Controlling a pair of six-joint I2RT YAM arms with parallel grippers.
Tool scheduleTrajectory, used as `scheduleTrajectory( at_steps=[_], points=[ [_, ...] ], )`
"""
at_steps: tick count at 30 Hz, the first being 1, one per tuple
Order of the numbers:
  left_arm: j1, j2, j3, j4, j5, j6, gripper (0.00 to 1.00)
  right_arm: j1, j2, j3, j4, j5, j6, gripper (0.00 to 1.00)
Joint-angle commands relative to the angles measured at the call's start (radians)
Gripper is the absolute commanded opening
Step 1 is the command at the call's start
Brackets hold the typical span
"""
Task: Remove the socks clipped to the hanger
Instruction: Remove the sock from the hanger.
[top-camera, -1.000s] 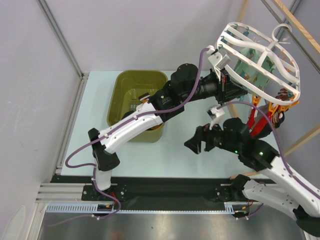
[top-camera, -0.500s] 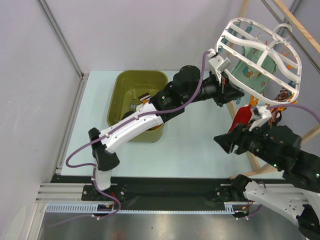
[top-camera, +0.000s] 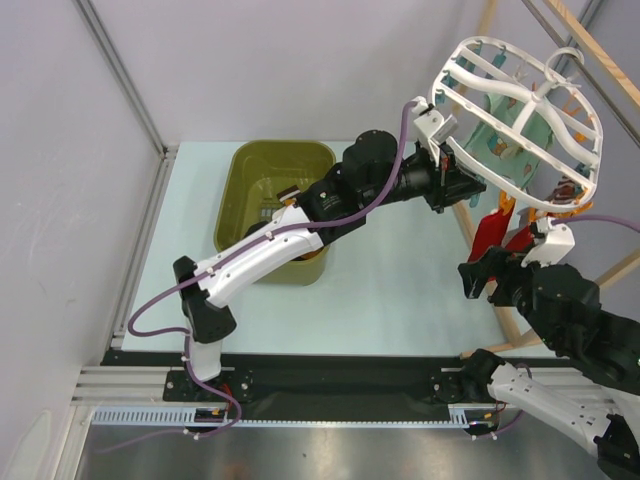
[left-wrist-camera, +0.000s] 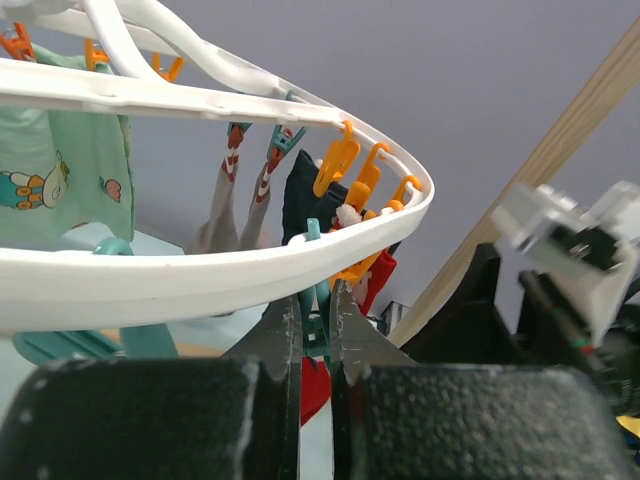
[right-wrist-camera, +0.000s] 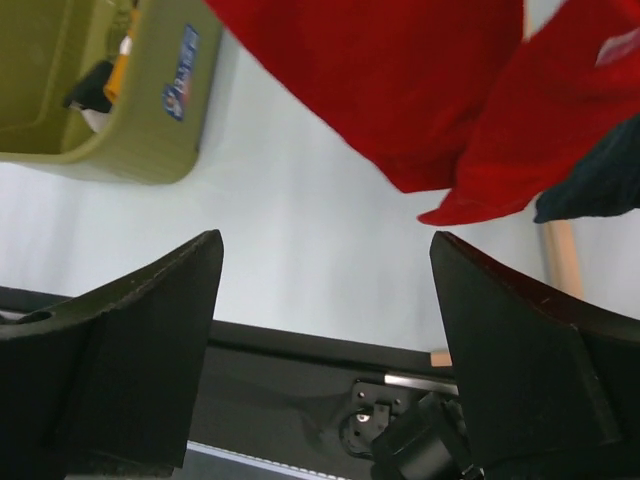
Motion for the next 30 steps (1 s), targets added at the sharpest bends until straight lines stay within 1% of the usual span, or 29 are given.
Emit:
scheduleTrajectory(
  at_steps=[1, 6, 9, 10, 13, 18, 21, 26, 29, 30],
  points=[
    [0.006, -0.076, -0.001, 0.030, 0.021, -0.003, 0.00, 0.004, -0.044, -0.070, 0.128, 0.077, -0.024, 0.89],
    [0.008, -0.083, -0.004, 0.015, 0.017, 0.007, 0.00, 0.004, -0.052, -0.070, 0.197, 0.088, -0.080, 0.88],
    [0.008, -0.086, -0.015, 0.027, 0.026, -0.003, 0.00, 0.004, -0.049, -0.073, 0.254, 0.050, -0.113, 0.84],
    [0.008, -0.089, -0.018, 0.033, 0.029, -0.006, 0.00, 0.005, -0.044, -0.064, 0.253, 0.025, -0.108, 0.82],
    [0.008, -0.089, -0.018, 0.025, 0.024, 0.000, 0.00, 0.004, -0.031, 0.005, 0.213, 0.008, -0.062, 0.81],
    [0.010, -0.088, -0.030, 0.022, 0.027, 0.004, 0.00, 0.004, -0.009, 0.102, 0.196, 0.069, -0.030, 0.78],
    [0.011, -0.086, -0.038, 0.030, 0.035, -0.006, 0.00, 0.002, 0.022, 0.128, 0.219, 0.111, -0.065, 0.76],
    [0.011, -0.089, -0.035, 0.038, 0.040, -0.010, 0.00, 0.002, 0.066, 0.163, 0.251, 0.134, -0.113, 0.73],
    [0.013, -0.091, -0.029, 0.042, 0.046, -0.015, 0.00, 0.004, 0.068, 0.140, 0.271, 0.088, -0.152, 0.72],
    [0.013, -0.093, -0.029, 0.042, 0.047, -0.019, 0.00, 0.002, 0.060, 0.128, 0.279, 0.033, -0.166, 0.72]
  ],
)
